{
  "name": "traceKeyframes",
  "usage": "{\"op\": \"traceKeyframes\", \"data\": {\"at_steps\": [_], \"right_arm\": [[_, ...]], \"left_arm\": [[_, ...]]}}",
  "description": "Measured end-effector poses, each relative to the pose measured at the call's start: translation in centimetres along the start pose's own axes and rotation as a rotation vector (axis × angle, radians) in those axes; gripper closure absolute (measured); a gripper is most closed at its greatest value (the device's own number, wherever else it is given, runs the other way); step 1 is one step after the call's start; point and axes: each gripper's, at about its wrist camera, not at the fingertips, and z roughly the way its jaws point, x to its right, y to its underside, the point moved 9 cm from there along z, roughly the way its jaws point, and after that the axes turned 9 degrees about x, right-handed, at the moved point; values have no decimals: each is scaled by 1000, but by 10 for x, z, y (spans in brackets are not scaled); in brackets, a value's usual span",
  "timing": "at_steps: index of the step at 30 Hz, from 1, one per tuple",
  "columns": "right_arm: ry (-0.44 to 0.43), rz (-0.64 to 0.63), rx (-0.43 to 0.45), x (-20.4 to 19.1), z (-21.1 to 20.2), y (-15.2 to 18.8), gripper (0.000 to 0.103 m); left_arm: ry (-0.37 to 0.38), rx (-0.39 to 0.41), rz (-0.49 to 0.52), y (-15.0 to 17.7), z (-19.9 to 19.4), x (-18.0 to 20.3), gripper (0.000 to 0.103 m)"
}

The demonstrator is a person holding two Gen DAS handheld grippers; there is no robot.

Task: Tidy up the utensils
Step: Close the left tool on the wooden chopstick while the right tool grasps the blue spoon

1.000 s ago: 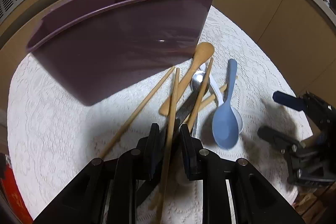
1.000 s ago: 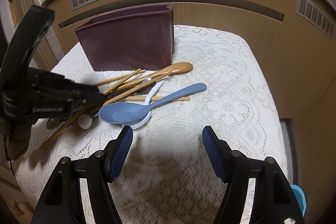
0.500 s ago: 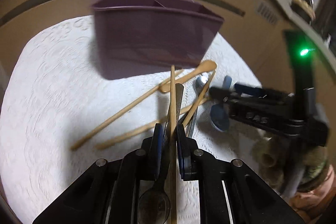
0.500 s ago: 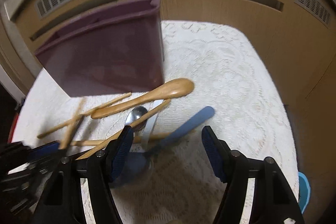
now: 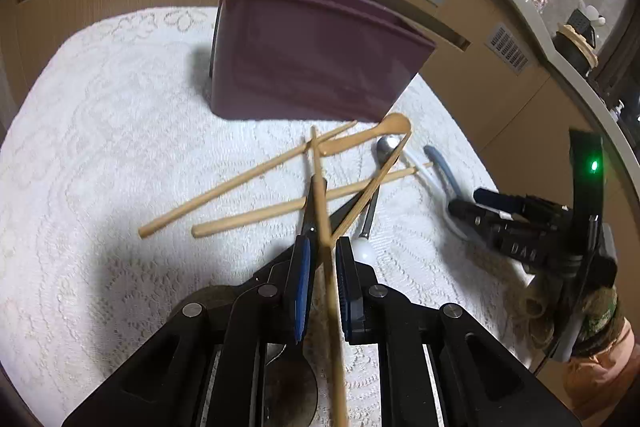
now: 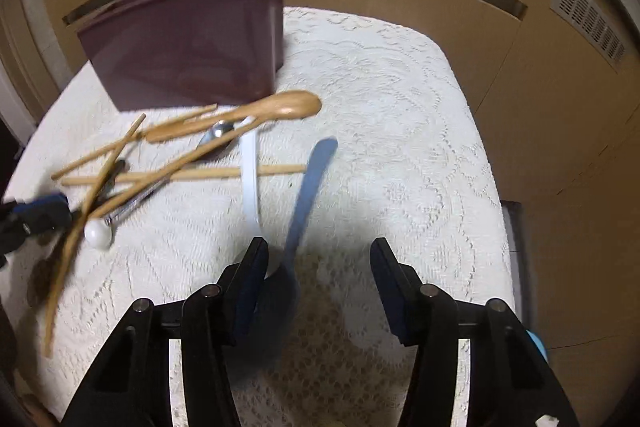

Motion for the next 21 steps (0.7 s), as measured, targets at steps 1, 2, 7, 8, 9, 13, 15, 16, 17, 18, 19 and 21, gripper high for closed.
{"op": "traceKeyframes", "data": {"at_steps": [1,2,7,8,9,13,15,16,17,18,19,21], "right_arm": [[-5,16,12,-1,2,-4,57],[-6,25,22,-3,5,-9,60],[40,28,16,-5,27,-21,79],[13,5,9,-11,26,-22,93],[-11,-1,6,-15,26,-23,94],[-54,-12,53,-19,8,-24,94],[-74,0,75,-18,-3,-24,94],[-82,4,86,-17,-8,-23,94],[-93,6,95,-17,-12,-21,94],[-101,6,99,-18,-15,-20,94],[-112,5,107,-18,-18,-18,94],[-121,-4,130,-19,-25,-16,94]], "left_arm": [[-1,-4,-4,2,1,-1,89],[-1,-7,-7,3,2,-2,89],[-19,-10,-17,5,-6,-9,89],[-23,-10,-15,5,-8,-10,89],[-21,-17,-6,6,-10,-10,89],[34,-43,15,9,-12,3,89],[52,-54,39,6,-8,14,89],[45,-58,52,3,-5,18,89],[32,-63,68,-1,0,20,89],[9,-72,80,-6,6,20,89],[-18,-86,84,-11,14,18,89],[-51,-128,89,-20,29,17,89]]}}
